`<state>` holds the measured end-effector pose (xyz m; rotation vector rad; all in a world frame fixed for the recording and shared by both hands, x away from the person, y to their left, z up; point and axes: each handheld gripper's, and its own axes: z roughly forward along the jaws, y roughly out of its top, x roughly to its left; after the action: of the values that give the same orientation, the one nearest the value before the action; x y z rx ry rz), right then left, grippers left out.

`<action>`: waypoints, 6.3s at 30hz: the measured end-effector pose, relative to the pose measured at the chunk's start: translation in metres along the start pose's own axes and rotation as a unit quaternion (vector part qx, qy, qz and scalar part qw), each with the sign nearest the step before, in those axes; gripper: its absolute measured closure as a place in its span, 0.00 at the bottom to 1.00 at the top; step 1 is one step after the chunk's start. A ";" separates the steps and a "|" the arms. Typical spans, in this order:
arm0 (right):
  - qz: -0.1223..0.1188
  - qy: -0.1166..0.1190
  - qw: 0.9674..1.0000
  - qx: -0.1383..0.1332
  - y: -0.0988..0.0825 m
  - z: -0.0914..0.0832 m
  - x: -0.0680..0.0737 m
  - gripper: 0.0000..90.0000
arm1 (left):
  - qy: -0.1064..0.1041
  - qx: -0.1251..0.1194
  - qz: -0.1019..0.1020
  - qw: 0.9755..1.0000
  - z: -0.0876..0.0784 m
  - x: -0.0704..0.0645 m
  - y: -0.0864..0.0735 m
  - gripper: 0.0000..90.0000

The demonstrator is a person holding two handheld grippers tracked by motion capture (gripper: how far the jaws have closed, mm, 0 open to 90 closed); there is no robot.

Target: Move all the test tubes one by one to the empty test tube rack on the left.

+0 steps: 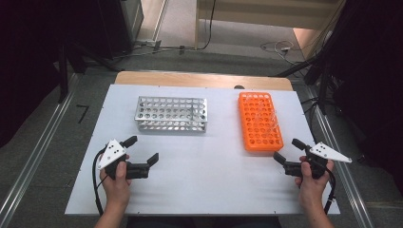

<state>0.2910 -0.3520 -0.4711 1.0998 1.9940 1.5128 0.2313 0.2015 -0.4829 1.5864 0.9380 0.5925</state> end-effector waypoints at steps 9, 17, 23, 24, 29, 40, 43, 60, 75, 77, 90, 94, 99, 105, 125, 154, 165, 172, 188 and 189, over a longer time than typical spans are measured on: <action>0.002 0.000 1.000 0.006 0.016 -0.002 0.001 0.00 | 0.003 -0.005 -0.005 1.000 -0.005 -0.001 0.000 0.00; 0.027 -0.019 0.999 0.040 0.028 0.021 0.004 0.25 | 0.008 -0.005 -0.007 1.000 -0.004 -0.003 0.002 0.00; 0.070 -0.052 0.994 0.068 0.025 0.049 -0.002 0.47 | 0.007 0.000 -0.007 1.000 -0.001 -0.005 0.001 0.00; 0.073 -0.060 0.993 0.071 0.024 0.053 -0.002 0.48 | 0.007 0.000 -0.005 1.000 -0.001 -0.005 0.002 0.00; 0.074 -0.071 0.992 0.075 0.020 0.068 -0.005 0.58 | 0.008 0.005 -0.002 1.000 -0.002 -0.006 0.001 0.00; 0.064 -0.061 0.994 0.057 0.015 0.082 -0.004 0.80 | 0.012 0.016 -0.002 1.000 0.001 -0.007 0.000 0.00; 0.051 -0.053 0.995 0.060 0.015 0.084 -0.004 0.82 | 0.011 0.016 -0.003 1.000 0.002 -0.008 0.000 0.00; 0.014 -0.046 0.999 0.002 0.045 0.060 0.006 0.83 | -0.004 0.013 0.004 1.000 0.003 -0.018 0.007 0.00; -0.010 0.024 1.000 0.012 0.061 0.056 0.041 0.83 | -0.060 0.014 0.027 0.998 0.020 -0.047 0.043 0.00; -0.011 0.030 0.999 0.013 0.062 0.057 0.044 0.83 | -0.068 0.014 0.024 0.997 0.022 -0.047 0.045 0.00; -0.042 0.085 0.995 0.024 0.061 0.066 0.082 0.83 | -0.109 0.024 0.015 0.994 0.052 -0.069 0.068 0.03; -0.055 0.104 0.993 0.027 0.060 0.070 0.096 0.83 | -0.107 0.023 0.007 0.994 0.061 -0.078 0.076 0.08; -0.063 0.121 0.990 0.033 0.058 0.074 0.109 0.83 | -0.113 0.031 0.005 0.993 0.071 -0.092 0.085 0.20; -0.073 0.144 0.986 0.045 0.053 0.080 0.127 0.83 | -0.136 0.030 -0.009 0.990 0.074 -0.101 0.091 0.37; -0.121 0.185 0.974 0.055 0.048 0.086 0.170 0.83 | -0.158 0.046 0.013 0.986 0.077 -0.115 0.087 0.72; -0.098 0.173 0.979 0.050 0.047 0.080 0.157 0.18 | -0.145 0.049 -0.005 0.988 0.076 -0.101 0.089 0.84; -0.073 0.146 0.986 0.026 0.044 0.045 0.110 0.00 | -0.126 0.048 -0.007 0.991 0.086 -0.084 0.094 0.85; -0.062 0.115 0.991 0.025 0.031 0.019 0.082 0.00 | -0.117 0.037 -0.010 0.992 0.093 -0.071 0.107 0.85; -0.029 0.055 0.998 0.023 0.011 -0.025 0.031 0.00 | -0.095 0.037 -0.025 0.994 0.123 -0.040 0.122 0.85; -0.028 0.056 0.998 0.024 0.011 -0.025 0.030 0.00 | -0.093 0.037 -0.026 0.995 0.124 -0.038 0.123 0.85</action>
<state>0.2581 -0.3429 -0.4487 0.9903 2.1271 1.5362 0.3399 0.0954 -0.3882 1.6473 0.8656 0.3699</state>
